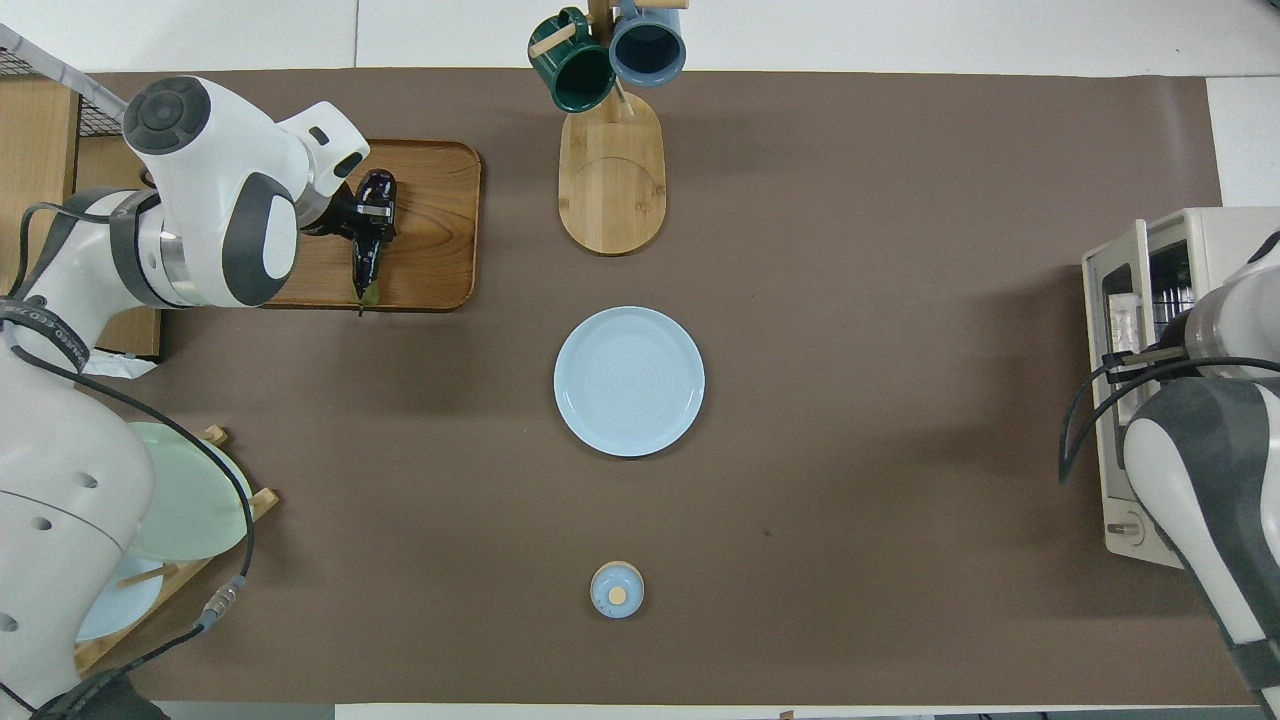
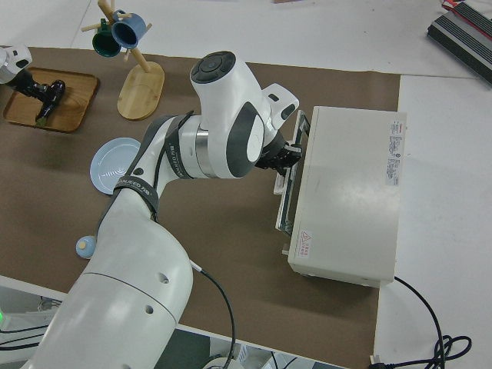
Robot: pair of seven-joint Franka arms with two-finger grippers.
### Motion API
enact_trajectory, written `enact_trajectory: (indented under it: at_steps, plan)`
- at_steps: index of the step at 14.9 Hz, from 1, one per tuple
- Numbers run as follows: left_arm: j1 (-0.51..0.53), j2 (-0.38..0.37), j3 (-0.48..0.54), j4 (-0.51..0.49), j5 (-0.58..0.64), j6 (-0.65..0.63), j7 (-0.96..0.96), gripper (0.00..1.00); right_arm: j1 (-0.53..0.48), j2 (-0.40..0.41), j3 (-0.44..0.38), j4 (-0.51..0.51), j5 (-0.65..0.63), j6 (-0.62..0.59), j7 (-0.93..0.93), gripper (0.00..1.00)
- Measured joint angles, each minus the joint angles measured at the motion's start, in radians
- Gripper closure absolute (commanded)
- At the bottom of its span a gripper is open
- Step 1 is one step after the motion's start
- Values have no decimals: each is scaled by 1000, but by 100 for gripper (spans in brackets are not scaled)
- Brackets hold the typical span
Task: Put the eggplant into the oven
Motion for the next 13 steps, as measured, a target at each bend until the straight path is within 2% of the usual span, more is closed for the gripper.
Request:
enact_trajectory:
  at_steps: [3,6,10,13]
  plan:
    - [3,-2,2,9,0,-16,0,100,22,14,5,-16,50,36,2,100]
    - [4,-20,3,59,-17,-109,-3,100,57,66,12,-44,84,157,29,100]
    - [-11,-160,-6,78,-74,-290,-119,100,97,159,19,-91,86,292,106,100]
    - [-118,-257,-14,49,-77,-353,-296,100,99,210,20,-95,101,333,108,100]
